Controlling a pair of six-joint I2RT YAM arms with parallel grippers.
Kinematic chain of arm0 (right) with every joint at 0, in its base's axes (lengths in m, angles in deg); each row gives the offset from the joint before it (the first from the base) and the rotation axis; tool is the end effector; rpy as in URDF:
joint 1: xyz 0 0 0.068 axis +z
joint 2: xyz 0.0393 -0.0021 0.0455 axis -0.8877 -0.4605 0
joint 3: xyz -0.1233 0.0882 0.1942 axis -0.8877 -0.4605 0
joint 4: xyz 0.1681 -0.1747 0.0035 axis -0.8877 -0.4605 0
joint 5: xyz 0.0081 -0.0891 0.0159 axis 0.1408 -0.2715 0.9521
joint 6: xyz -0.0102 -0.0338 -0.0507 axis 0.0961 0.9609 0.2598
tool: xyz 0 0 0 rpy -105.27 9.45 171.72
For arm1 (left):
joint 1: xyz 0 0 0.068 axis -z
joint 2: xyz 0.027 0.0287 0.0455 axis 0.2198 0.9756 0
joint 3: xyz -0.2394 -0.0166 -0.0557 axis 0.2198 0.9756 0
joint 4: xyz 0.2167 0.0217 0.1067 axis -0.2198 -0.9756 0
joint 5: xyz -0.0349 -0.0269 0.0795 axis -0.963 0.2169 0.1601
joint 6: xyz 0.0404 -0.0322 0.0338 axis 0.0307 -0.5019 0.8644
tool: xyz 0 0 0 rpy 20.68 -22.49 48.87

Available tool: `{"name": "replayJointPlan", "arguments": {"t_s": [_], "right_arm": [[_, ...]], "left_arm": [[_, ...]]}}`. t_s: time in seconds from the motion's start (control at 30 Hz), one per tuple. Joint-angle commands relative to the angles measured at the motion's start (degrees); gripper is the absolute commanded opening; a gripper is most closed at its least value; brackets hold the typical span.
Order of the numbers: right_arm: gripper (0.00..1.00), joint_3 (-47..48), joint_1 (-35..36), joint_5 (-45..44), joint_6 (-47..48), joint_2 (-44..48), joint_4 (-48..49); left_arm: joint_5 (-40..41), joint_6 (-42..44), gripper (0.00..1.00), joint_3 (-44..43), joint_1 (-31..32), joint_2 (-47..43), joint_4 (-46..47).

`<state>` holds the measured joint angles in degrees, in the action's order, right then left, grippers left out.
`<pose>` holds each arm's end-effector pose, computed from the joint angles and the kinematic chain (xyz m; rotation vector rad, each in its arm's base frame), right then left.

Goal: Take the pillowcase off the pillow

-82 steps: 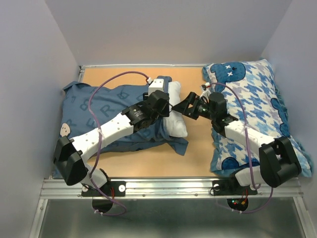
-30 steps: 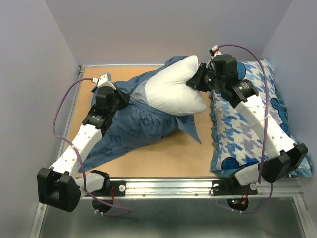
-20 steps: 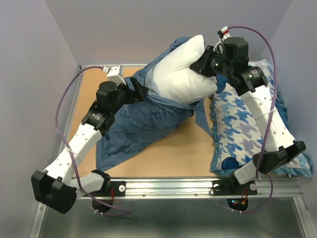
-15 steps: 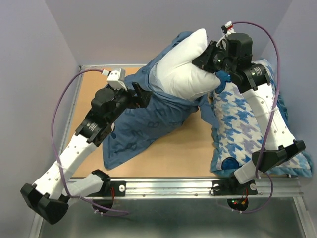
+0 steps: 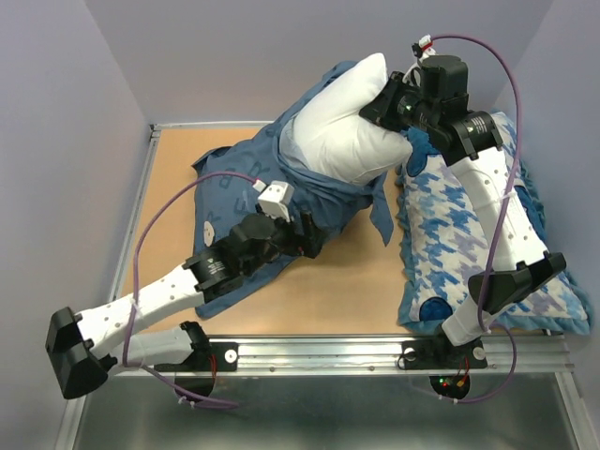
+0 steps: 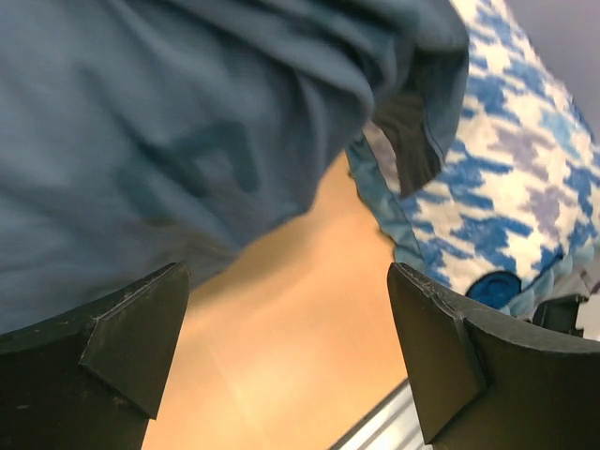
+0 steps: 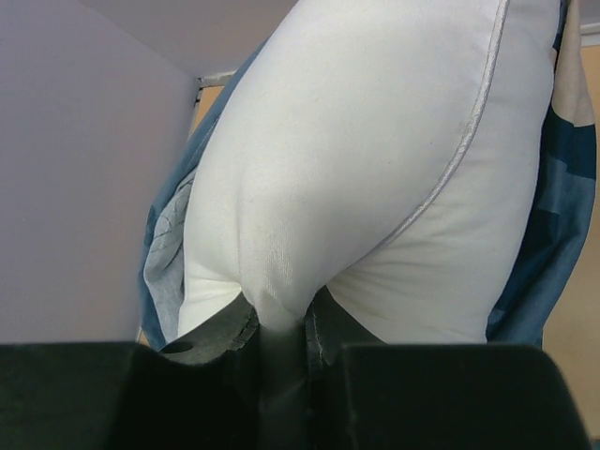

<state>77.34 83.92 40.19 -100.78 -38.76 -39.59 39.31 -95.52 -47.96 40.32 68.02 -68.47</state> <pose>0.3044 0.1262 0.4584 0.0495 1.9660 0.7399 0.1462 -0.1801 0.3191 0.2557 1.7670 -0.8793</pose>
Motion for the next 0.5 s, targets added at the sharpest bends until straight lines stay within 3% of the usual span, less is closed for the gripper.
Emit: {"name": "replayJointPlan", "arguments": {"t_s": [0.0, 0.13, 0.23, 0.4, 0.47], "right_arm": [[0.01, 6.37, -0.07, -0.25, -0.39, 1.56, 8.07], [0.01, 6.20, 0.10, -0.08, -0.48, 1.56, 7.63], [0.00, 6.11, 0.28, -0.25, -0.30, 1.65, 7.28], [0.01, 6.20, 0.45, -0.69, 0.22, 1.73, 6.40], [0.01, 6.11, 0.54, -0.95, 0.40, 1.73, 6.05]], "left_arm": [[9.32, -5.60, 0.98, -1.26, 6.03, 5.51, 8.75], [22.22, -13.59, 0.98, -4.07, 9.47, 14.90, 7.80], [25.75, -18.35, 0.98, -4.87, 10.17, 19.66, 7.35], [31.83, -22.68, 0.98, -3.73, 10.71, 21.00, 9.80], [33.94, -22.24, 0.90, -2.94, 10.79, 20.82, 12.18]]}}
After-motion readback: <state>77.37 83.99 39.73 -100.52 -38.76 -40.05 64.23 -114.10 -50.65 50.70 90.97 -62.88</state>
